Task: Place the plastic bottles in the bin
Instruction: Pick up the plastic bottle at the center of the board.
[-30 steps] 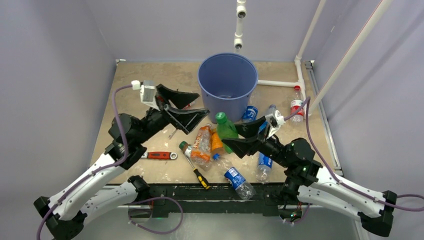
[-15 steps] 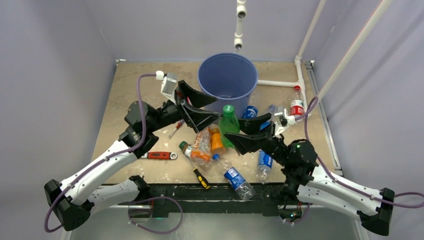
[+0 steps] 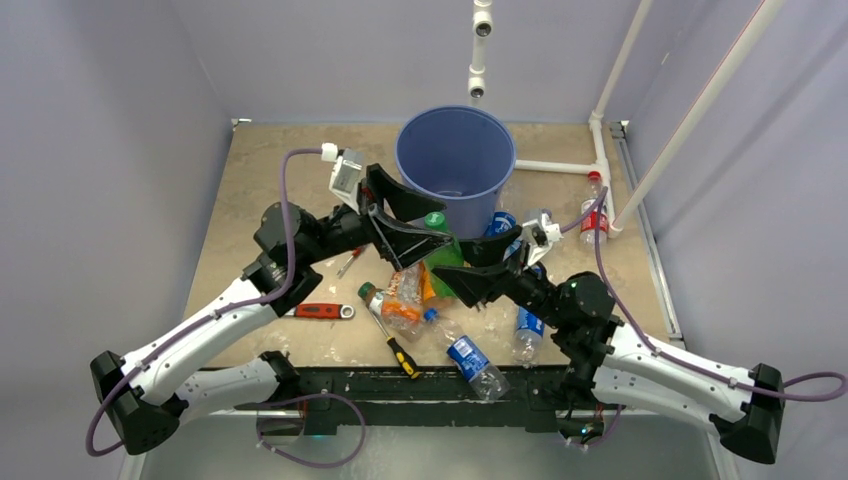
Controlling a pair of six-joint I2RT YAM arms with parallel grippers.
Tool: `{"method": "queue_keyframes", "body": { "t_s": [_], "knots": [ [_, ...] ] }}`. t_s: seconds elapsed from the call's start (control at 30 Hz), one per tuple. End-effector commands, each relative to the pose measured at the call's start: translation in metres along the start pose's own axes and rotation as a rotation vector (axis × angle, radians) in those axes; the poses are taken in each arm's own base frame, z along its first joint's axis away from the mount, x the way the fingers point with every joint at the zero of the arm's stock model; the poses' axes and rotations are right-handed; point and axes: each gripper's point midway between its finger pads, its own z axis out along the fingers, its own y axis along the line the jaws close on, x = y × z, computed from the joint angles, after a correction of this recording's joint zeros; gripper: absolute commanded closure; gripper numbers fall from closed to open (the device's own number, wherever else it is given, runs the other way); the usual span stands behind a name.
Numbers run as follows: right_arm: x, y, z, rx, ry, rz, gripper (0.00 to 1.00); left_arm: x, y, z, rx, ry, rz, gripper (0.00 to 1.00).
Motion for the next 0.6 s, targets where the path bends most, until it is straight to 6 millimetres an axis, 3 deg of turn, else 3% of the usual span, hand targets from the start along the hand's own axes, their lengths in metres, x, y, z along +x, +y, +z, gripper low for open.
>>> {"method": "queue_keyframes", "body": {
  "t_s": [0.0,0.2,0.27,0.37,0.43,0.57],
  "knots": [
    [-0.018,0.014,0.007,-0.041,-0.036,0.008,0.66,-0.014,-0.016,0.007,0.055,-0.019,0.051,0.26],
    [-0.019,0.012,0.004,-0.032,-0.043,0.007,0.66,-0.008,-0.017,0.008,0.06,-0.007,0.052,0.46],
    [-0.021,0.012,0.003,-0.027,-0.048,0.007,0.66,-0.006,-0.017,0.008,0.061,0.001,0.05,0.45],
    [-0.024,0.012,0.002,-0.025,-0.06,0.005,0.67,-0.003,-0.016,0.009,0.056,0.012,0.047,0.36],
    [-0.025,0.012,0.002,-0.023,-0.061,0.004,0.66,-0.001,-0.014,0.009,0.045,0.015,0.052,0.38],
    [-0.023,0.011,0.001,-0.021,-0.056,0.005,0.66,-0.002,-0.013,0.006,0.031,-0.001,0.077,0.71]
  ]
}}
